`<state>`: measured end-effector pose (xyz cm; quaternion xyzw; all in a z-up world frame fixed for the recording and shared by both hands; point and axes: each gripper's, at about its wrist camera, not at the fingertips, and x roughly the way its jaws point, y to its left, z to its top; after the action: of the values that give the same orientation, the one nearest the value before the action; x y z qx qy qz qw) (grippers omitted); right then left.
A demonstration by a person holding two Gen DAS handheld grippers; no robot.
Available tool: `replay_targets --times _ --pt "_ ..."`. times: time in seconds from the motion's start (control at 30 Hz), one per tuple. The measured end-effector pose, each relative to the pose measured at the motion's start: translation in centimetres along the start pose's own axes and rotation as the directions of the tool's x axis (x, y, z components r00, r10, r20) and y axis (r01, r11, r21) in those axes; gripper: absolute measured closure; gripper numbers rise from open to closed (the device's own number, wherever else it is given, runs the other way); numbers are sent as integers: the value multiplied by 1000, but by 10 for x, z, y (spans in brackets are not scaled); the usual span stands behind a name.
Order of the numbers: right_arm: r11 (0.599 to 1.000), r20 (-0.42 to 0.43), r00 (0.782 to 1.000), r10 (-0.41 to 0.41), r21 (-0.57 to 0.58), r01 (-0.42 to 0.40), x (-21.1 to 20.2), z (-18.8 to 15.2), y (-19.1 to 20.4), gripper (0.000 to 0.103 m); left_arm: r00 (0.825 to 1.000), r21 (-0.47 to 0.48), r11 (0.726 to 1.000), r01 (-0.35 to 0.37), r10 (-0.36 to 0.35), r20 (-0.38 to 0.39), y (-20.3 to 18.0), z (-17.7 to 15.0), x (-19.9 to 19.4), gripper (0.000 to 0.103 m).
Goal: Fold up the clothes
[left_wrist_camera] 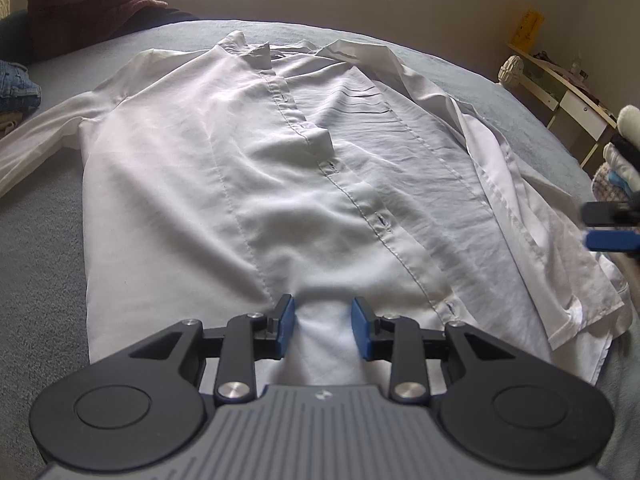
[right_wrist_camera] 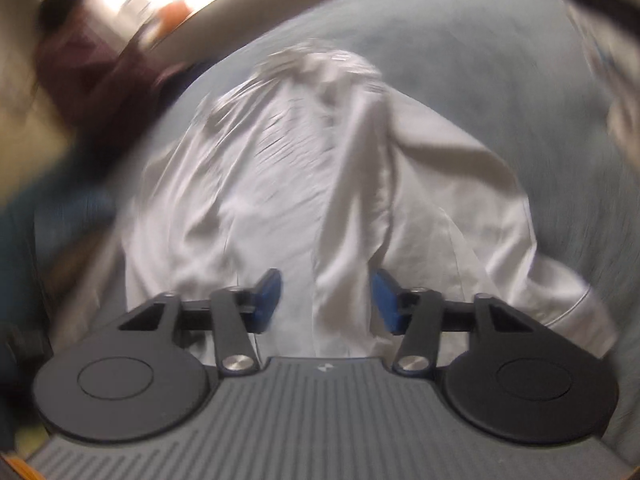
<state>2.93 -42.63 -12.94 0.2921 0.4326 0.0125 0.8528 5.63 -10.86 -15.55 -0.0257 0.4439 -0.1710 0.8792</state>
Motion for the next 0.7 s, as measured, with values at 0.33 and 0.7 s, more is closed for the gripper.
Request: replay_targets --times 0.33,0.7 --pt "988 95 984 -149 48 145 60 62 -6 76 1000 3 1000 14 -14 -4 4 0 1 71" --pt "988 118 983 -142 -51 149 88 93 15 101 999 -14 999 38 -38 -19 7 3 3 71"
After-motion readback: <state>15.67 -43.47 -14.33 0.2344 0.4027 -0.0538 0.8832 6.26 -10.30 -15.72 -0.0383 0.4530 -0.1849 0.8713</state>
